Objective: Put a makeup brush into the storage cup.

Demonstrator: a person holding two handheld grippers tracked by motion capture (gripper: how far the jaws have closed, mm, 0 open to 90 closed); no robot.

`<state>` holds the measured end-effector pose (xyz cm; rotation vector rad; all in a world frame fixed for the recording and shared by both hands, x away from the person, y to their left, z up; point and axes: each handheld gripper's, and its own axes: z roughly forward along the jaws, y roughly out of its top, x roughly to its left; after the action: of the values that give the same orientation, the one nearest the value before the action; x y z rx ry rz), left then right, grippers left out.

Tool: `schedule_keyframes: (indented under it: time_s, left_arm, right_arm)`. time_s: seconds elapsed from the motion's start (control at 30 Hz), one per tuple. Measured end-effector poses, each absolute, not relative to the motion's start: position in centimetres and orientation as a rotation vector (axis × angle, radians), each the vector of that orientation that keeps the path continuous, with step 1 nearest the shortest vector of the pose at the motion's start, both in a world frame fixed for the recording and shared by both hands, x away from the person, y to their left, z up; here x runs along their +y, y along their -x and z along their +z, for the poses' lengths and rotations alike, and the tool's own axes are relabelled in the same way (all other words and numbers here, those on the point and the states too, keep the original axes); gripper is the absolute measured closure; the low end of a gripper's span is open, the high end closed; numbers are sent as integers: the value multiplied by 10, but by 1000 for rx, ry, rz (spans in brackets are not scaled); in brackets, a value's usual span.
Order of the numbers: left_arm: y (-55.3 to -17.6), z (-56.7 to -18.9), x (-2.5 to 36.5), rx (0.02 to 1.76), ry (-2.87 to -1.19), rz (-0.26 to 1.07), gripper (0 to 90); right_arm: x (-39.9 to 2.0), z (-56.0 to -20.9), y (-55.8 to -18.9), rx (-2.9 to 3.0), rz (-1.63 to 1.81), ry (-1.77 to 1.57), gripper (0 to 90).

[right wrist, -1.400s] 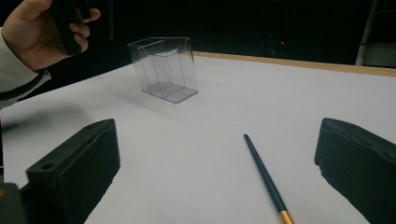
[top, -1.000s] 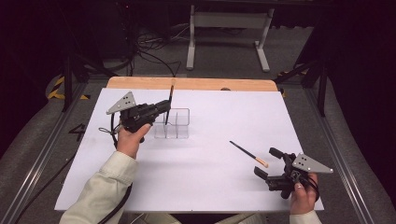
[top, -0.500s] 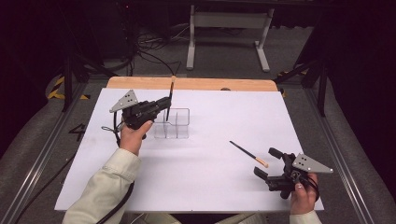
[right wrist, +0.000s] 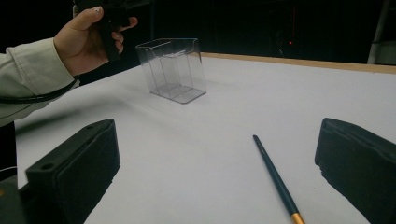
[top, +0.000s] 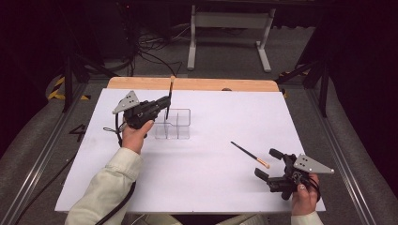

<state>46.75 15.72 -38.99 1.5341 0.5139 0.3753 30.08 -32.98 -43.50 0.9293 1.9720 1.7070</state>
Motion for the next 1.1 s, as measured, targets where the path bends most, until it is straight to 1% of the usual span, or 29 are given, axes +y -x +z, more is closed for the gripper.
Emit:
schedule_keyframes:
  time_s: [0.53, 1.1]
  left_arm:
    - [-469, -405, 156, 508, -1575, 380, 828]
    - [-469, -413, 159, 522, -1605, 375, 826]
  right_arm:
    - [-329, -436, -301, 1977, 1711, -925, 3]
    - [-329, -436, -301, 1985, 1712, -928, 2]
